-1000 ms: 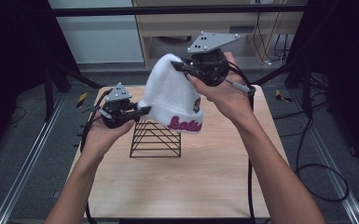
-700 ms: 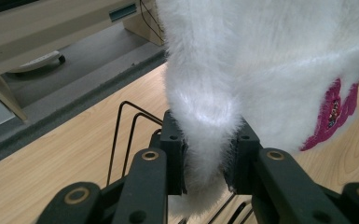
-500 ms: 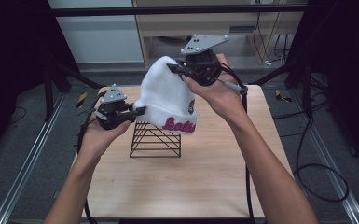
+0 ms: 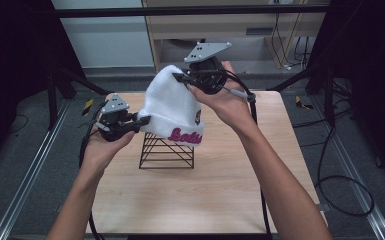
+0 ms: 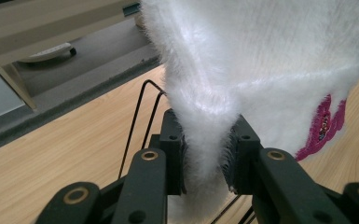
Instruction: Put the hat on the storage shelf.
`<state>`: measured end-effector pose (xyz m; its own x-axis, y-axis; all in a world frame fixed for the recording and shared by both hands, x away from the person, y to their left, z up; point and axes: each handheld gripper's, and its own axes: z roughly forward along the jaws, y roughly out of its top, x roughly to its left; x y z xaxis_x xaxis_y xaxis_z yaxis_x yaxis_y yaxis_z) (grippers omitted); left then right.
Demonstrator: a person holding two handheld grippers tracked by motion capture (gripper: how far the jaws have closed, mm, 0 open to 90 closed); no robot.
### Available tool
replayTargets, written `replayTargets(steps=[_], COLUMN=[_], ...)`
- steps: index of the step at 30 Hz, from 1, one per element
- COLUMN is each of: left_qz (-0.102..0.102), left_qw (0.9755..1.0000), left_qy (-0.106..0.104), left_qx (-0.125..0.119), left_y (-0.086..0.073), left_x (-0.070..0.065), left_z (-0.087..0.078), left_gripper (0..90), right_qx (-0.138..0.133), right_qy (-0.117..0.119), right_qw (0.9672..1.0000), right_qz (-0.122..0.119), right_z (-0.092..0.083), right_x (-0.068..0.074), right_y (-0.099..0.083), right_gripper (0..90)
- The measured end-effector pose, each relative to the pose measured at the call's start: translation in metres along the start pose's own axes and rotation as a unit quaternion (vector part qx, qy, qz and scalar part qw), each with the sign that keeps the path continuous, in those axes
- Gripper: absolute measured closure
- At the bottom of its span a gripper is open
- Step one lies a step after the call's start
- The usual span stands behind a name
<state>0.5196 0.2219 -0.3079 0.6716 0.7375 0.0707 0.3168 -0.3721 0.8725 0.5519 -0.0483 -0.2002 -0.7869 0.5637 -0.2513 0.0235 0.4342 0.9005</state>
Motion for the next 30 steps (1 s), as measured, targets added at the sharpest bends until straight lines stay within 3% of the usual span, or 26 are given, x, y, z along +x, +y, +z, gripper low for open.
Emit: replayTargets(steps=[20,30], left_qz=[-0.006,-0.019], left_qw=[0.9997,0.9992], left_qy=[0.023,0.034], left_qx=[0.005,0.001], left_y=[-0.016,-0.030], left_x=[0.004,0.011], left_z=[0.009,0.012], left_gripper=[71.3,71.3], right_qx=[0.012,0.011], right_qy=[0.007,0.012], right_qw=[0.9999,0.9999], right_qz=[0.006,0.005], right_z=[0.021,0.025], right_x=[-0.004,0.000], right_y=[-0.014,-0.018], right_gripper=[82.9,82.8])
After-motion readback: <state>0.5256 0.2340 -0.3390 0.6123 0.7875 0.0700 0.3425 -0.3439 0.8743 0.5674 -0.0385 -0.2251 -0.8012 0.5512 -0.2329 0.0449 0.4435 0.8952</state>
